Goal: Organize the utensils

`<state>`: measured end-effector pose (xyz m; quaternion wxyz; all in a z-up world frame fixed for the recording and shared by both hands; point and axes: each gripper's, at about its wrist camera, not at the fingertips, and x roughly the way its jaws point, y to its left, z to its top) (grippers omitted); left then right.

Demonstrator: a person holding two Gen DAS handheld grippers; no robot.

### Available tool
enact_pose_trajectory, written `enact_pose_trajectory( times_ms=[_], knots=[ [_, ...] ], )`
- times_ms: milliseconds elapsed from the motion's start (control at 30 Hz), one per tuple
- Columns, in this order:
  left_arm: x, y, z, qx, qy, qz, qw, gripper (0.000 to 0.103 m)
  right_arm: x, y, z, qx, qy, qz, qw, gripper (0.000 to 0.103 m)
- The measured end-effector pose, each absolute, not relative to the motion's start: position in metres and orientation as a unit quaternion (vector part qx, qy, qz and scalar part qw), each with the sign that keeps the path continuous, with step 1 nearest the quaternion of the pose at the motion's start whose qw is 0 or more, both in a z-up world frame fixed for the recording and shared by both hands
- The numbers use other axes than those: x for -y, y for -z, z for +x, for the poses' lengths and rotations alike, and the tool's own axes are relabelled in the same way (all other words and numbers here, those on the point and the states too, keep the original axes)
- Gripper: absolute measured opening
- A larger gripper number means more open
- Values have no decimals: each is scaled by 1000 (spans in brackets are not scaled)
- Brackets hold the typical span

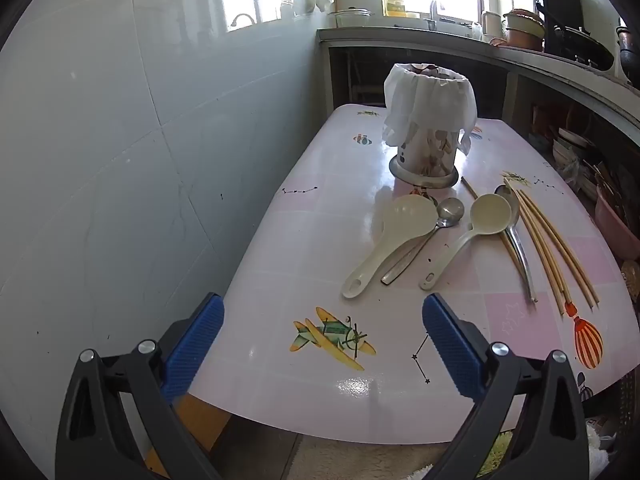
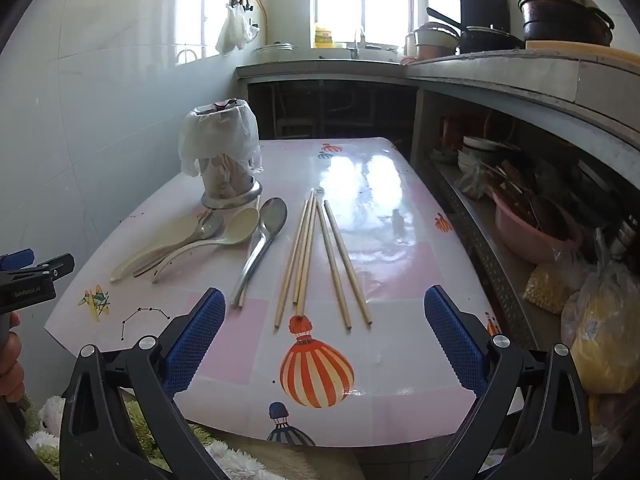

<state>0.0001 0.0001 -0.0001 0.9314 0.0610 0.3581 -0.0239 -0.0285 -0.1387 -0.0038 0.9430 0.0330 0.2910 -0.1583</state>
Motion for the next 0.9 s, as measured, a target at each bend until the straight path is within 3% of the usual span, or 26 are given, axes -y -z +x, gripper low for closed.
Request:
enact_pose_trajectory(
  times_ms=[900],
  knots=[
    [-4,6,2,-362,21,61,930,97,141,4,-28,-293,158,35,942,95]
  ],
)
